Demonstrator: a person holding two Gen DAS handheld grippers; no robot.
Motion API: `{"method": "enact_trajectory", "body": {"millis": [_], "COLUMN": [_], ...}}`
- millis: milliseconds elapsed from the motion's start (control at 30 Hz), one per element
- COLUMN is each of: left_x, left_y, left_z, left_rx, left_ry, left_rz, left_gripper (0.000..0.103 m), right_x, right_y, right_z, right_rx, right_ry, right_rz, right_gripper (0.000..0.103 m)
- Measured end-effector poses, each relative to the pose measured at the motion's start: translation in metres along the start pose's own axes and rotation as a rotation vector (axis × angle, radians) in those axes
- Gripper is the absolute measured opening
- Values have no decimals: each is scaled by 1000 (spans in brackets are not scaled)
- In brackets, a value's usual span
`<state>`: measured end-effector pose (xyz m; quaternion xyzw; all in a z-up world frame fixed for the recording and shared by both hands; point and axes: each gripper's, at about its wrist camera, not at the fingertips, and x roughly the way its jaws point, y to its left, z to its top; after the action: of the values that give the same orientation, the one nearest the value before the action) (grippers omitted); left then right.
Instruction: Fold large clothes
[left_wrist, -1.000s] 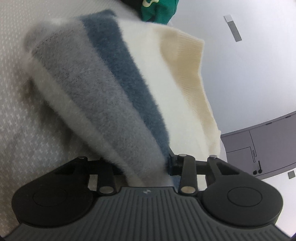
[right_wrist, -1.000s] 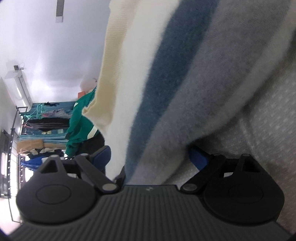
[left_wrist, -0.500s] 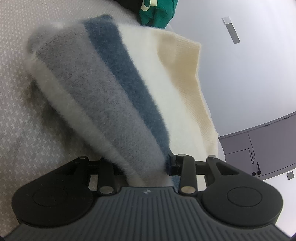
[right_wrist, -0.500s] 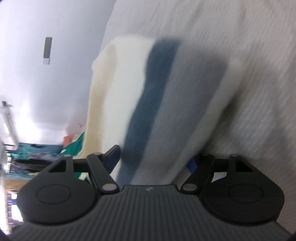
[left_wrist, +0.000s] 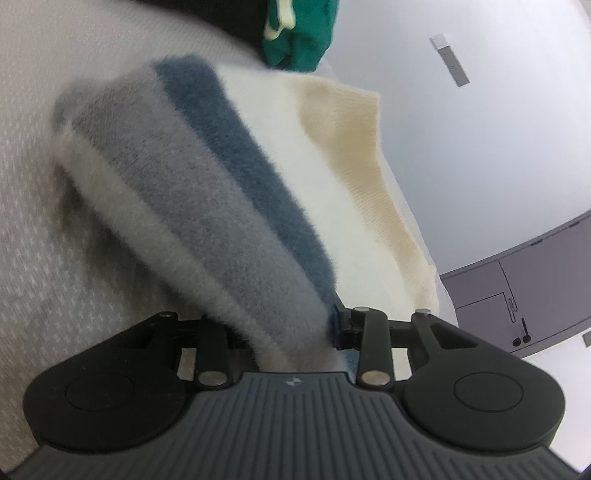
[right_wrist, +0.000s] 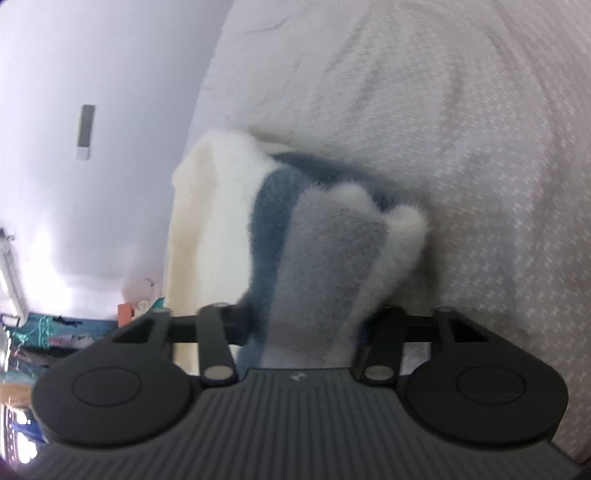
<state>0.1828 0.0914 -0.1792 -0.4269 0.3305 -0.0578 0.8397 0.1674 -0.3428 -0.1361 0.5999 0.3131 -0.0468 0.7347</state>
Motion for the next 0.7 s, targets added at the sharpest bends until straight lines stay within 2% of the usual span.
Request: {"method": "enact_trajectory", "body": {"millis": [100,267,433,533,700], "left_x": [-10,-30,-65,-89,-125], "left_y": [-9,-19,-22,-27,-28], "left_z": [0,-2,-4,-8,-21], "left_rx": [51,101,95,119,112], "left_ry": [-44,-94,-110,-94,-88], "left_rz": [-5,-5,-7,33,44], "left_gripper": [37,36,36,36,36], "right_x": [-5,-23,-43,-59,-83], "right_y": [11,36,48,49,52], "right_z": [0,0,-5,-15,-23], "right_rx": [-62,-172,-257,-283,-337], "right_ry": [4,19,48,82,117], "right_rz": [58,152,181,190,204], "right_gripper": [40,37,37,37,37]}}
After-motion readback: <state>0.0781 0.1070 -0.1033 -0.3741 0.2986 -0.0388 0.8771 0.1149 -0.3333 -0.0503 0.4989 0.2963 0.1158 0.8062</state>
